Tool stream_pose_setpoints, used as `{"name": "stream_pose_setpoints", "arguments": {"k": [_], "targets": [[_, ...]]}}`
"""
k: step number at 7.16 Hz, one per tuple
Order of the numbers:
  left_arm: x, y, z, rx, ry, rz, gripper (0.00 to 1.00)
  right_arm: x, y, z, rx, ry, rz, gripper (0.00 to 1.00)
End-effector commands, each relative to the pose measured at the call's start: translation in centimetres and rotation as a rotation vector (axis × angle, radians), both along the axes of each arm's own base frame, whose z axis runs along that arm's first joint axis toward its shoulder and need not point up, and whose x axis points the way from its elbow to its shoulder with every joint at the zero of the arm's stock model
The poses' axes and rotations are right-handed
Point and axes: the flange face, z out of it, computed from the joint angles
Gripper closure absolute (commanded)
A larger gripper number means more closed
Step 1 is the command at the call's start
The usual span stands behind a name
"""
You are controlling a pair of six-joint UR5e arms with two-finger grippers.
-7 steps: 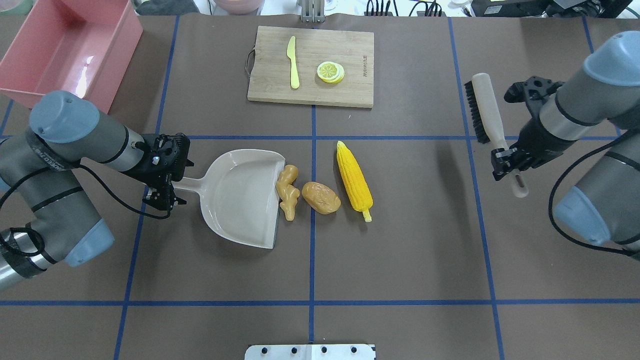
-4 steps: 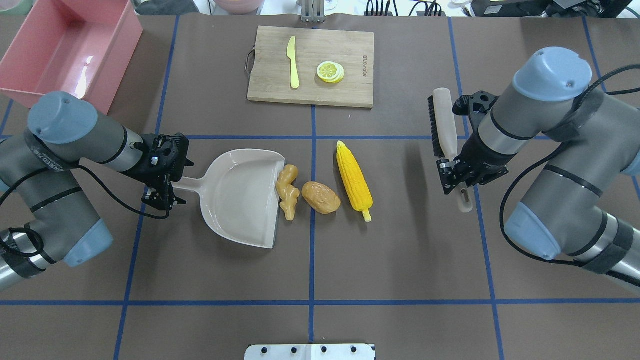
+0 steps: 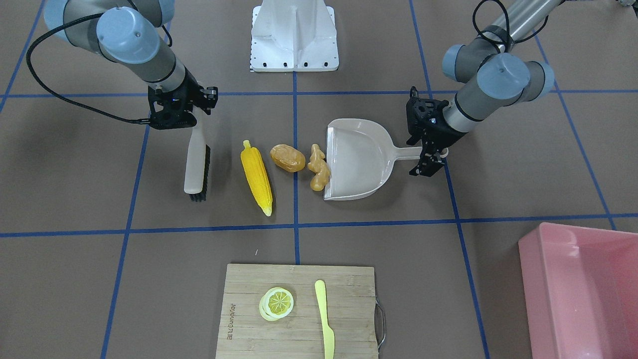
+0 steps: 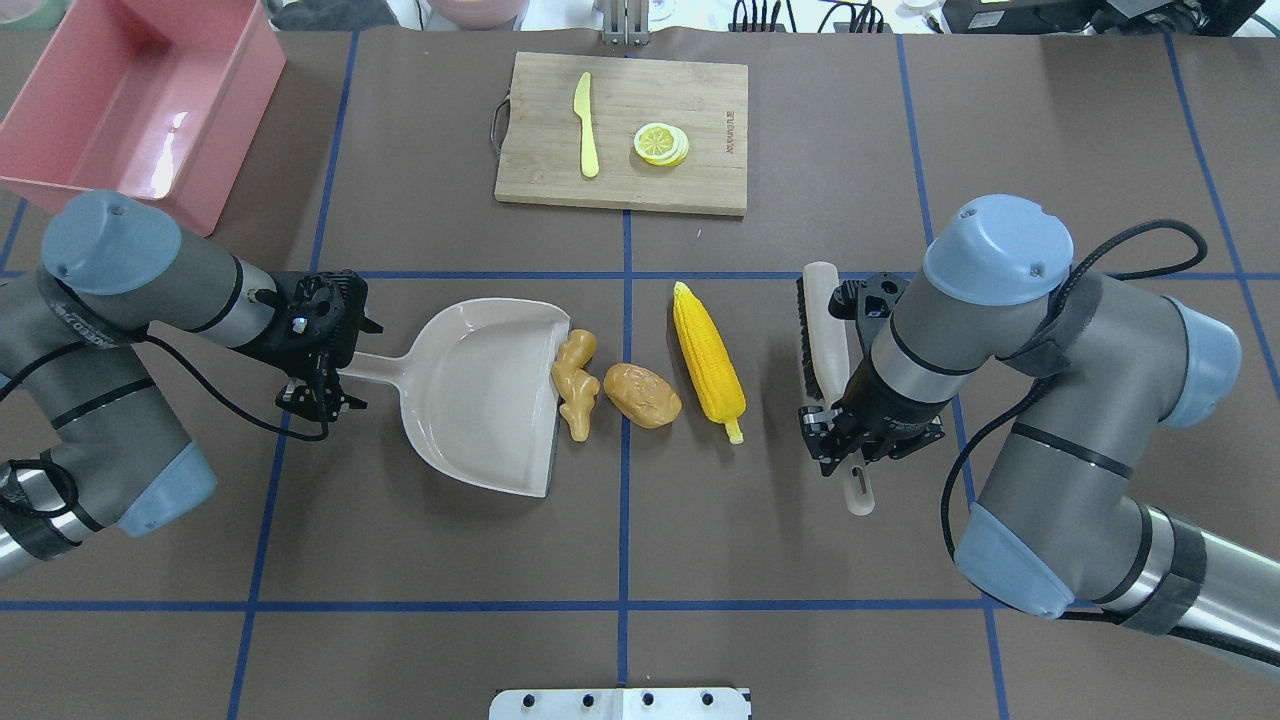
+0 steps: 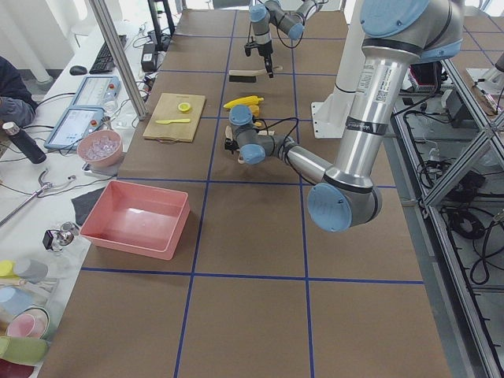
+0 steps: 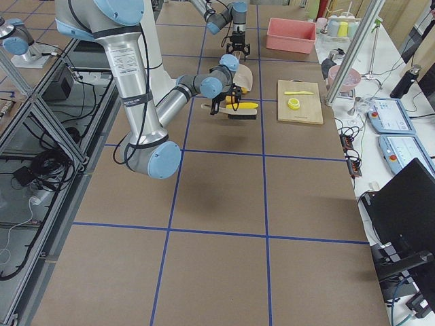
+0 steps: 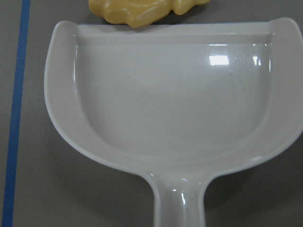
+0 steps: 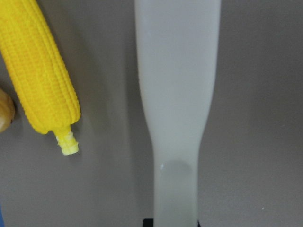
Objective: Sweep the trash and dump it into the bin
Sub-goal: 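Sweep the ginger and potato into the dustpan with the right gripper's brush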
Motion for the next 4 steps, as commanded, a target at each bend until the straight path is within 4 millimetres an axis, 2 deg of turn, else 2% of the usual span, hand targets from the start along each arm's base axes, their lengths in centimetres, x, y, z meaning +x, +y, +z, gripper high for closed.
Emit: {"name": "stream_pose_setpoints", "arguments": {"k": [1,2,3,4], "targets": [[-0.2,0.2,0.4,0.011,0.006,-0.006,0.06,-1.9,1.7,0.6,0.024,0.023,-0.032,1.0],[-0.2,0.3,0.4,0.005,0.009,-0.005,0.06,-2.5,1.8,1.5,0.026,0.044,-0.033,1.0],[0.0,0.3,0.4,0.008,0.009,-0.005,0.06,-3.0,1.2,1.0,0.024,0.046,-0.028,1.0],[0.0,0.3,0.4,0.006,0.008,-0.006,0.06,-4.7,0.3,0.4,0.02,0.047,-0.026,1.0]]}}
